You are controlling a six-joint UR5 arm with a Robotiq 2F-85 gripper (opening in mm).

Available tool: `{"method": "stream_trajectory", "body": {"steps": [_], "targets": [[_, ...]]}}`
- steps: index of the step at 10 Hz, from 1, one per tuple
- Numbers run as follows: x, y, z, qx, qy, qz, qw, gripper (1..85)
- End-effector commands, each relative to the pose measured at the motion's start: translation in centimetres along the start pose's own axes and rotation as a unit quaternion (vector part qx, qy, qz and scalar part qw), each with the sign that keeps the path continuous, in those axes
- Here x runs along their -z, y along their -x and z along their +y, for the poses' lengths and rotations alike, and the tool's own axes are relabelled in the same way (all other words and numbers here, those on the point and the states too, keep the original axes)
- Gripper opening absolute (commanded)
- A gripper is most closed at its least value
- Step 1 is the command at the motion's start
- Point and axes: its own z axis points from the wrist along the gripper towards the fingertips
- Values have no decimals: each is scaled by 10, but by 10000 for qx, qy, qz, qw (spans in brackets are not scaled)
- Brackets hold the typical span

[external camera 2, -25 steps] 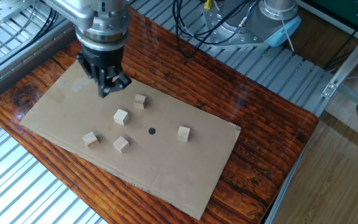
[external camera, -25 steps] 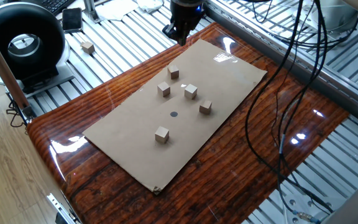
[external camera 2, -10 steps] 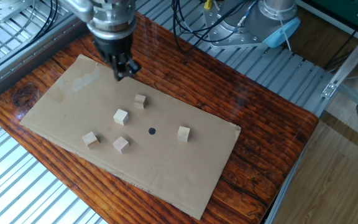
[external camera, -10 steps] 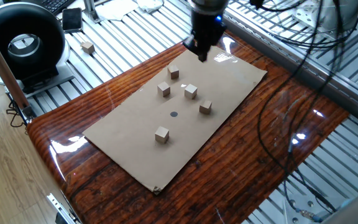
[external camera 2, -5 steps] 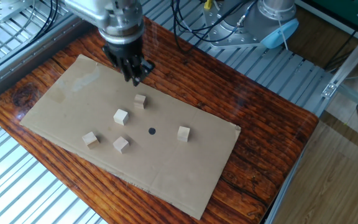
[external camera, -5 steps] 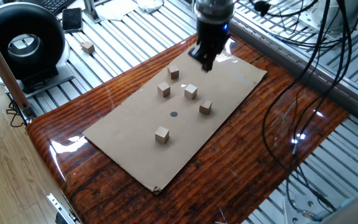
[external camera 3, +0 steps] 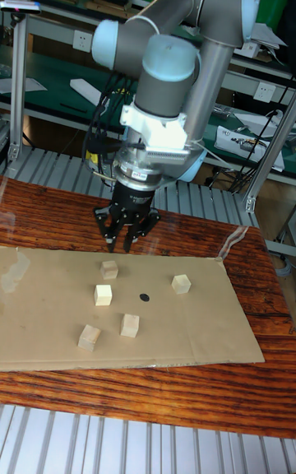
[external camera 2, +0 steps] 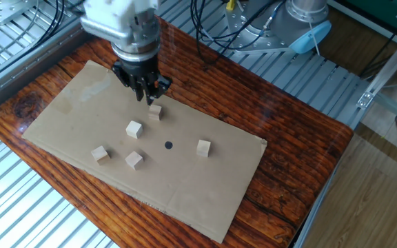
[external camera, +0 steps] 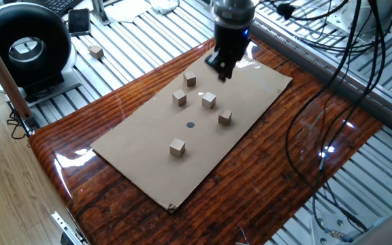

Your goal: Stack the blocks in a vertical line of five

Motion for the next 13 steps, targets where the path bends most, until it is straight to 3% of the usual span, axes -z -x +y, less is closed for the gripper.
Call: {"method": "stream_trajectory", "body": {"steps": [1, 2, 4, 7, 8, 9, 10, 11, 13], "targets": [[-19, -15, -4, 640, -70, -11, 9979, 423], [-21, -17, -6, 705, -149, 1, 9974, 473], [-31, -19, -4, 719, -249, -88, 9971, 487], [-41, -13, 10, 468, -108, -315, 9984, 490], [-41, -17, 20, 334, 85, -263, 9991, 490], [-41, -25, 2, 398, -250, -89, 9989, 490], [-40, -25, -16, 557, -594, -68, 9967, 490], [-43, -11, -4, 506, -380, -347, 9974, 500], [-79, 1, -1, 581, -167, -640, 9961, 573]]}}
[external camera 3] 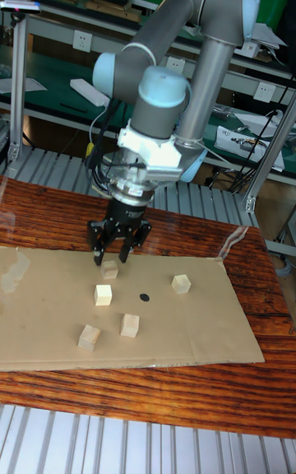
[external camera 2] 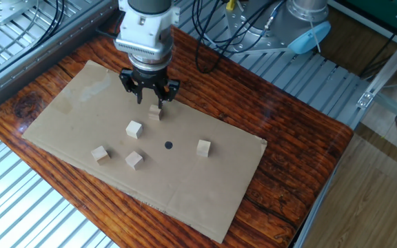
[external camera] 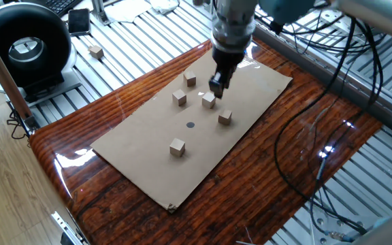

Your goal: Stack the blocks in a vertical line of five

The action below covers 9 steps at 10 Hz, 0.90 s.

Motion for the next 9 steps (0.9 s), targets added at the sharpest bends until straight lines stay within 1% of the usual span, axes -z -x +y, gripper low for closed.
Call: {"method": "stream_trajectory", "body": {"steps": [1, 2, 3, 4, 5, 6, 7, 8, 9], "targets": [[-29, 5, 10, -63, 321, -273, 9991, 583], [-28, 3, 9, -59, 308, -249, 9992, 583], [-29, 3, 10, -128, 316, -234, 9991, 547], [-29, 1, 8, -254, 261, -177, 9992, 353], [-26, -4, 8, -408, 220, -35, 9989, 107], [-20, -4, 12, -524, 270, 20, 9983, 10], [-8, -1, 22, -696, 411, 62, 9967, 10], [11, 10, 25, -842, 497, 56, 9952, 10], [35, 29, 28, -1080, 634, 2, 9921, 10]]}}
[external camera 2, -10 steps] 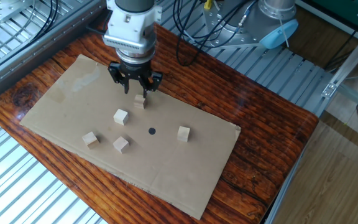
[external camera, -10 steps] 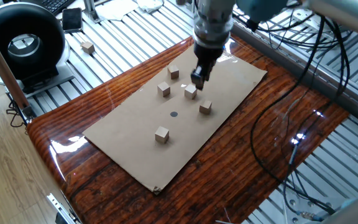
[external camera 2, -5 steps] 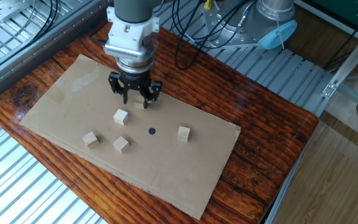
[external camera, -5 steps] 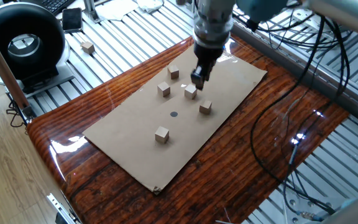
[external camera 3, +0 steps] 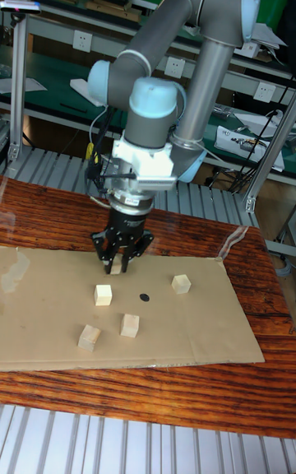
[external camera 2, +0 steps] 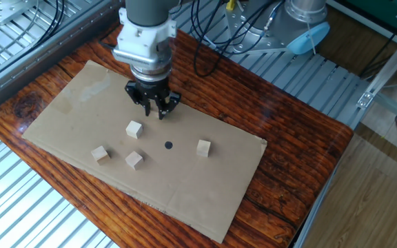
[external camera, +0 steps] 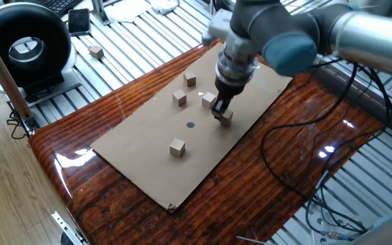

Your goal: Stack the blocks in a vertical line of five

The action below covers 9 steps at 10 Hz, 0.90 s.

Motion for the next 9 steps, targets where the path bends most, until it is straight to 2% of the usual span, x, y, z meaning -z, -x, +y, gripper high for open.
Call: {"method": "stream_trajectory", "body": {"steps": [1, 2, 3, 4, 5, 6, 7, 8, 9], "targets": [[48, 46, 13, -716, 211, -244, 9969, 10], [51, 76, 12, -1068, 229, -647, 9919, 10], [48, 90, 17, -1359, 334, -827, 9867, 10], [41, 102, 12, -1592, 245, -970, 9822, 10], [33, 103, 9, -1726, 136, -937, 9804, 10], [32, 95, -9, -1652, -244, -841, 9824, 10], [33, 99, -9, -1823, -202, -906, 9788, 10], [34, 103, -18, -1795, -372, -1016, 9778, 10], [42, 96, -11, -1804, -329, -985, 9781, 10]]}}
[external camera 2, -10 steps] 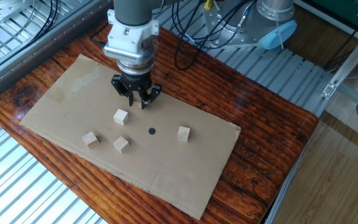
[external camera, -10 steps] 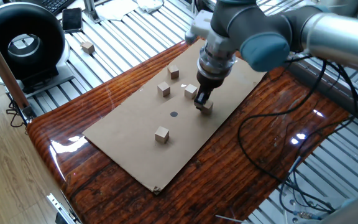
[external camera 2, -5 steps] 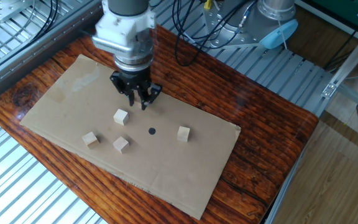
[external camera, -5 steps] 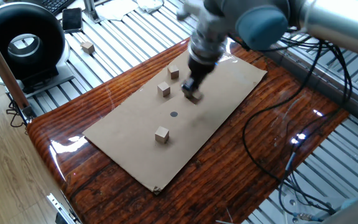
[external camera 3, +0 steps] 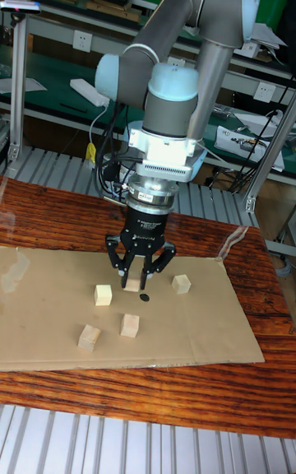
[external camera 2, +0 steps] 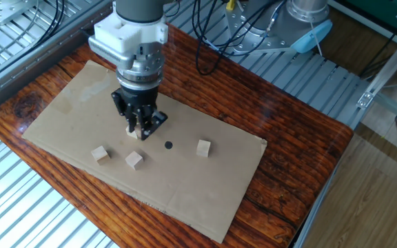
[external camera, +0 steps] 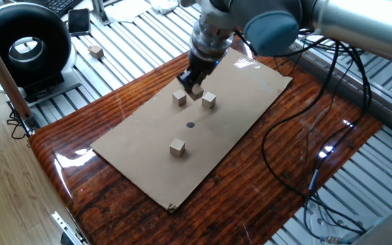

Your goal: Stack the blocks in a vertical line of five

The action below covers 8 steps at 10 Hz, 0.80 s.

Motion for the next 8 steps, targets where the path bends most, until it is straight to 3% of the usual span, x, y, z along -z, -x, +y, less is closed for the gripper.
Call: {"method": "stream_trajectory", "body": {"steps": [1, 2, 3, 7, 8], "targets": [[12, 18, -1, -252, -132, -121, 9995, 10], [11, 34, 3, -485, -101, -49, 9988, 10], [5, 46, 1, -577, -121, -112, 9982, 10], [-21, 46, -3, -785, -185, 18, 9967, 10], [-28, 43, 2, -726, -127, 61, 9973, 10]]}}
